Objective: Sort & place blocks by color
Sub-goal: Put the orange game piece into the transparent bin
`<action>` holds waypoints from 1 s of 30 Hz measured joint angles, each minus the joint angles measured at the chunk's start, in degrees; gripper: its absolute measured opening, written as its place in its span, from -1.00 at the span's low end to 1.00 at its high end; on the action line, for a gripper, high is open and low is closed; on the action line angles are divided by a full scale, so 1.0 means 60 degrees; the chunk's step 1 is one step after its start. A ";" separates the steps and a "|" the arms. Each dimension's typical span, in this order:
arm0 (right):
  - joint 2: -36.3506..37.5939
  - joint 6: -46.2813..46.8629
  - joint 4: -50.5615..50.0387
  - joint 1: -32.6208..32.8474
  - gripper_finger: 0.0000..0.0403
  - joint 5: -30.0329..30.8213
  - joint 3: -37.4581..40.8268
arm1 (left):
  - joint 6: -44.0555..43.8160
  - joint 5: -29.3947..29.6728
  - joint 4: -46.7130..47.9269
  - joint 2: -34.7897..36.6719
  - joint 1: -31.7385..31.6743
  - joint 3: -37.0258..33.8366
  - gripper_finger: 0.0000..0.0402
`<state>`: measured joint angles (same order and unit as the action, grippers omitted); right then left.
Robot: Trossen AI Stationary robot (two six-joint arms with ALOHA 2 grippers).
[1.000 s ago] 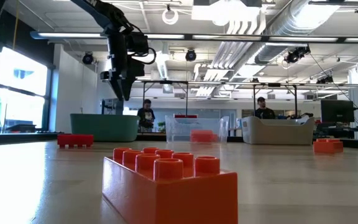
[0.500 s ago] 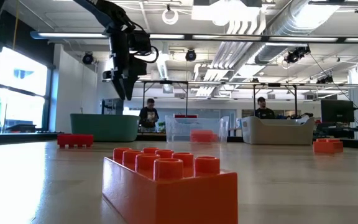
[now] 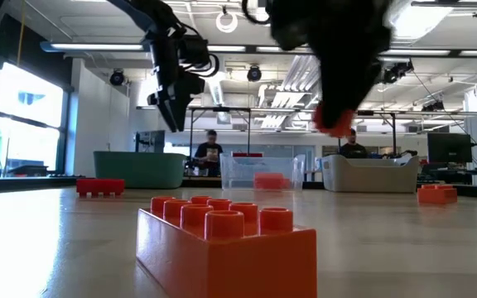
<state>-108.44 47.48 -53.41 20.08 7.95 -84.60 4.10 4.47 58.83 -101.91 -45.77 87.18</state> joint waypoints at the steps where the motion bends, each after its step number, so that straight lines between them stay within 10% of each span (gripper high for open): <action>1: 0.0000 -0.0326 -0.0002 -0.0287 -0.48 0.0064 0.0000 | 0.0007 0.0001 0.0000 0.0000 0.0043 0.0000 -0.10; 30: 0.0011 -1.0273 0.0846 -0.6948 -0.48 -0.1162 -0.0718 | -0.1913 0.0021 0.2281 0.0000 0.0148 0.0000 -0.10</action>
<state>-108.38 -14.16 -48.33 -21.61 0.98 -88.90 -7.37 4.59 72.51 -101.91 -44.88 87.18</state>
